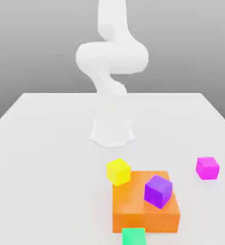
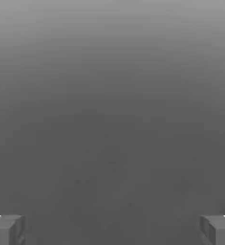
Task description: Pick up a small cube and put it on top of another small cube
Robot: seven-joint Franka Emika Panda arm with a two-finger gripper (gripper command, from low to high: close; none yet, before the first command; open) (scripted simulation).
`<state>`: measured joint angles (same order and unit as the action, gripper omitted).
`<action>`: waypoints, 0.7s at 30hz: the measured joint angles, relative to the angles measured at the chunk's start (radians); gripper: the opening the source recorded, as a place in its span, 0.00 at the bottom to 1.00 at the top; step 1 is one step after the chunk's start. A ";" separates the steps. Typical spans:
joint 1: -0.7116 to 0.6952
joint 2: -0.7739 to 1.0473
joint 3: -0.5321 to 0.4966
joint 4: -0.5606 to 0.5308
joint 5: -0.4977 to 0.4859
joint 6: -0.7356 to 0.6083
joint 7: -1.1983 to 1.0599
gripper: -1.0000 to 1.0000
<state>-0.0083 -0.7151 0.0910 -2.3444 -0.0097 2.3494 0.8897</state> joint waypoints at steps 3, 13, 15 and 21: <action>-0.006 0.117 0.123 -0.058 -0.019 0.067 0.127 0.50; 0.009 0.479 0.473 -0.240 -0.118 0.274 0.545 0.50; 0.024 0.554 0.530 -0.276 -0.145 0.314 0.634 0.50; 0.166 0.767 0.626 -0.386 -0.186 0.438 0.871 0.50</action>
<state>0.1580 0.0522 0.7172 -2.7299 -0.1954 2.7876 1.7605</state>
